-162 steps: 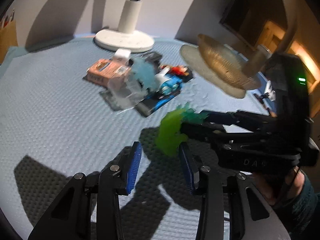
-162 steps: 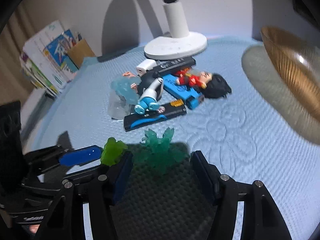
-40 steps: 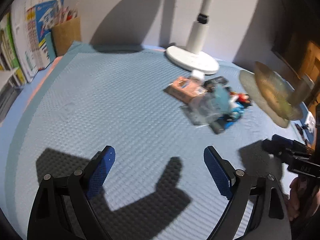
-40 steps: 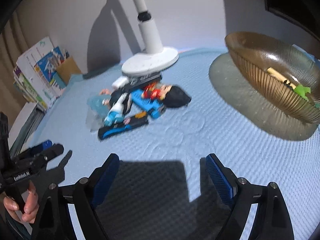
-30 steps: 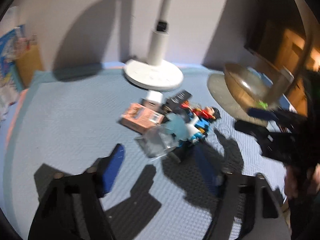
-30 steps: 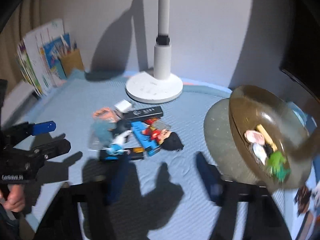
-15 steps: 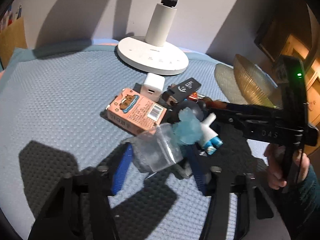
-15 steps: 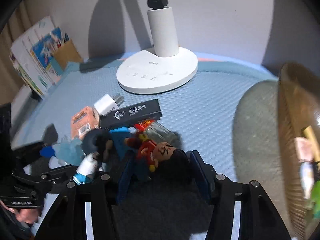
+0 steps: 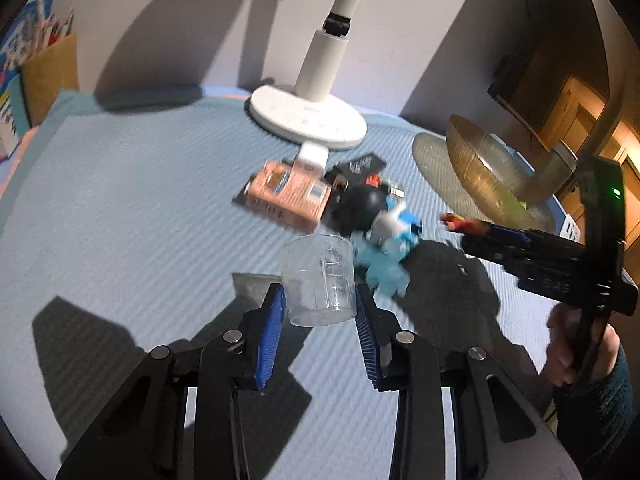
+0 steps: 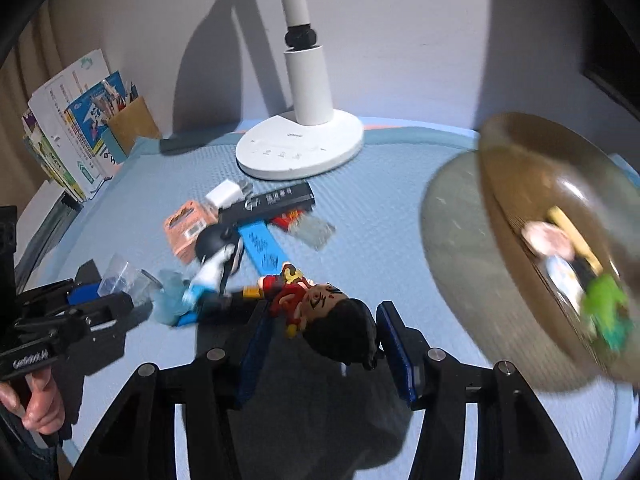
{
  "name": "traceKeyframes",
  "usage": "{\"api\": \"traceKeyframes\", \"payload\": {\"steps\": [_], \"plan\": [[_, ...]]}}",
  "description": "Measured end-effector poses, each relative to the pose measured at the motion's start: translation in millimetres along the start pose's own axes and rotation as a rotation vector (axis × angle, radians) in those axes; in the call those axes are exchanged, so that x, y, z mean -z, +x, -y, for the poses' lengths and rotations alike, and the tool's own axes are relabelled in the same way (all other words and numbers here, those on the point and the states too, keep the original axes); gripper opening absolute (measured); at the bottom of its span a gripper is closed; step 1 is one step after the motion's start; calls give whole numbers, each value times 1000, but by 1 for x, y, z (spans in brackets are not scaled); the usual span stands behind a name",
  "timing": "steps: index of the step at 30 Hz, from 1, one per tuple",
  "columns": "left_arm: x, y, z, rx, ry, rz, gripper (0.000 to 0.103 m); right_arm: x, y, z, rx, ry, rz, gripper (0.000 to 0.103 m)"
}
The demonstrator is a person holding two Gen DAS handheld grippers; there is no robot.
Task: Organize rigid objects
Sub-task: 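Grasp the clear plastic cup with the left tool while the right tool grasps the red-shirted figurine, then lift the clear cup with the left tool while the right tool lifts the figurine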
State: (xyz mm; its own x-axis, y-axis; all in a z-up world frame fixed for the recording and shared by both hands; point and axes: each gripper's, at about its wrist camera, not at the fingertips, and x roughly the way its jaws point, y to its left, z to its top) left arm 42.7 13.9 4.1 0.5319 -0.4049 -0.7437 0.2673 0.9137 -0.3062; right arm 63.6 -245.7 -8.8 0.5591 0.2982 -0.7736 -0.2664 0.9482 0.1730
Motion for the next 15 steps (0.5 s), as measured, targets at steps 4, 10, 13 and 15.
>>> {"api": "traceKeyframes", "payload": {"steps": [4, 10, 13, 15], "plan": [[16, -9, -5, 6, -15, -17, 32, 26, -22, -7, -12, 13, -4, 52], [32, -15, -6, 21, -21, -38, 32, 52, -27, -14, -35, 41, -22, 52], [37, -9, -7, 3, -27, -61, 33, 61, -16, -17, -35, 52, -62, 52], [40, -12, -7, 5, -29, -50, 46, 65, -14, -18, -50, 54, -66, 52]]}}
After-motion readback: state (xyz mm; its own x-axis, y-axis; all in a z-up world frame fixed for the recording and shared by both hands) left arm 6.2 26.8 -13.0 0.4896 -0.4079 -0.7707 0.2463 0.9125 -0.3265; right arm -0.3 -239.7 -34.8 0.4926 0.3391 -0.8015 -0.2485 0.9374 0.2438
